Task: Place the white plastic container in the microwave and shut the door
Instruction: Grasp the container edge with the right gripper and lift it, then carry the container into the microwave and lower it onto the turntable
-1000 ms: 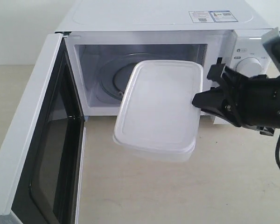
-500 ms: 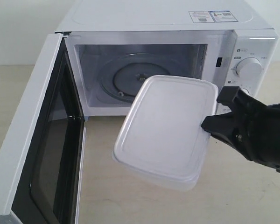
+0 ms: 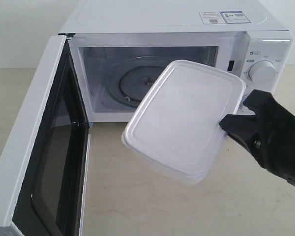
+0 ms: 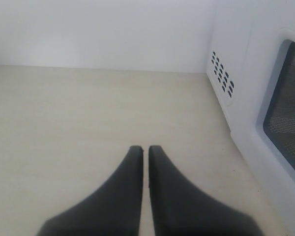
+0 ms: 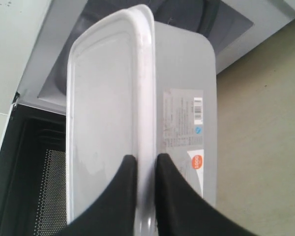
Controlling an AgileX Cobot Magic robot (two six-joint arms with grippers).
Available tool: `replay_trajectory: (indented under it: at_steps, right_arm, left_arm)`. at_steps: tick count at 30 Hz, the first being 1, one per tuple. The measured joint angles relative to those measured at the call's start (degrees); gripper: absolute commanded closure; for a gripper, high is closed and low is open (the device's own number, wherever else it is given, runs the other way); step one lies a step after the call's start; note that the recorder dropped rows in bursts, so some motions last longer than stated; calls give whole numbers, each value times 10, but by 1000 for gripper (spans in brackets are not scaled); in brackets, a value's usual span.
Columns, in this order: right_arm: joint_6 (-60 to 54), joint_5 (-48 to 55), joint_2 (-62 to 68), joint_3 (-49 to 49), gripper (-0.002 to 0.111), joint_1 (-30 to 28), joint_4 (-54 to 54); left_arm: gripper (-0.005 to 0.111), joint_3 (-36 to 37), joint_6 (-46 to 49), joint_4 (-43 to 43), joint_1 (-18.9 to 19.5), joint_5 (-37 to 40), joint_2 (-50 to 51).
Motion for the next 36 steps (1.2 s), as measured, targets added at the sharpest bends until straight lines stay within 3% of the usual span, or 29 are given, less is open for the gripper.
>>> replay_trajectory:
  at_steps: [9, 20, 27, 36]
  right_arm:
    - [173, -158, 147, 1, 108, 0, -147]
    - [285, -387, 350, -8, 108, 0, -162]
    - [309, -400, 412, -68, 108, 0, -159]
    - [261, -312, 417, -167, 108, 1, -71]
  left_arm:
    - [102, 0, 0, 0, 0, 0, 0]
    - [102, 0, 0, 0, 0, 0, 0]
    - [102, 0, 0, 0, 0, 0, 0]
    - [102, 0, 0, 0, 0, 0, 0]
